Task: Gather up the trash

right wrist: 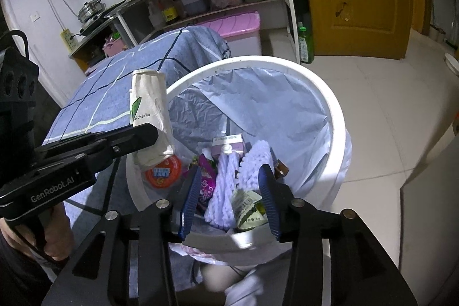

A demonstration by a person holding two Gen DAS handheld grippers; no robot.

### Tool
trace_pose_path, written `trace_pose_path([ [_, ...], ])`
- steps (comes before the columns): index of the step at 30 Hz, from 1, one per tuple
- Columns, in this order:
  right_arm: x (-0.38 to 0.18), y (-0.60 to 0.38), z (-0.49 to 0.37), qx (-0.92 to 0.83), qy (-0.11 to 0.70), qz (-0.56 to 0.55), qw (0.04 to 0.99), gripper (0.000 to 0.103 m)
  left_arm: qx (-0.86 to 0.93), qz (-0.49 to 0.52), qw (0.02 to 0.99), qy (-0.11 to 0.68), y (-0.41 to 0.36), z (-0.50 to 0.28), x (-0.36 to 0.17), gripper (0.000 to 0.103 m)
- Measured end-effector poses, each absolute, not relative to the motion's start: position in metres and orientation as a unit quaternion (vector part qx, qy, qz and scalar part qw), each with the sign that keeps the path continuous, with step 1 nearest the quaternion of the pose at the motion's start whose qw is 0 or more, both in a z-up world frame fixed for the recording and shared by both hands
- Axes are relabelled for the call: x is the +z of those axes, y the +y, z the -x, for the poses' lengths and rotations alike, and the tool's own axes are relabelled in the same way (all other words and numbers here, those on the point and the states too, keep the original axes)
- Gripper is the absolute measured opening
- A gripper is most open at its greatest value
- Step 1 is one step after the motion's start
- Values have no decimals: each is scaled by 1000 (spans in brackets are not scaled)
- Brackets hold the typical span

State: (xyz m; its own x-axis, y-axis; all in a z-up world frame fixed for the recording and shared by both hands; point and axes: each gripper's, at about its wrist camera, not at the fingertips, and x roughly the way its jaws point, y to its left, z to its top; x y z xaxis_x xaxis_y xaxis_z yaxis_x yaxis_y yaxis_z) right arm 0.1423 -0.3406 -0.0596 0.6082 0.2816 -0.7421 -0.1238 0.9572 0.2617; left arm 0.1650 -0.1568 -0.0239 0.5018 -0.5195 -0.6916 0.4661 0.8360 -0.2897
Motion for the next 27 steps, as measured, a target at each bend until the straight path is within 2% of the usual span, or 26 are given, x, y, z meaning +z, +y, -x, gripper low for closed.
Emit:
trace_pose_path([
  [1,-59,-341,-141,114,427,-92,892,43,-284,33,866,410,-156,-165,-24,18],
  [3,-59,-341,-141,115,426,-93,892,43,-285,36,866,408,-155,-165,-24,21],
  [27,-26,-330,-111,120,386,-84,911,43,-272,47,885,375,-128,-133,-1,21],
])
